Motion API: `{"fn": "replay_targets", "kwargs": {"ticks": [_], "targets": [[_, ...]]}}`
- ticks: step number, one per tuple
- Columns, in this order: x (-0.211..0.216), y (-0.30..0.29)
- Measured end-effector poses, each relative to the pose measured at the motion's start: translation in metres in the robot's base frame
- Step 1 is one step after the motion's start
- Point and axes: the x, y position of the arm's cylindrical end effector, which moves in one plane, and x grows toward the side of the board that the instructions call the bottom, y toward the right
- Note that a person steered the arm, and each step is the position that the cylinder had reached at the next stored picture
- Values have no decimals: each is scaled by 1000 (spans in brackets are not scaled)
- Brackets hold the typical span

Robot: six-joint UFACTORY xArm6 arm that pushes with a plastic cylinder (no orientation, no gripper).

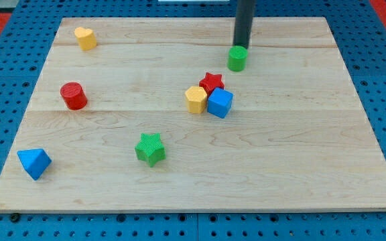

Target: Push the green circle closer to the yellow hexagon

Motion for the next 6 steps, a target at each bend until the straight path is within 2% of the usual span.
{"fn": "replay_targets", "kwargs": {"ticks": [1,2,3,4,5,6], "targets": [[6,-4],[35,50],[47,56],[1,41],[7,26],[44,77]]}}
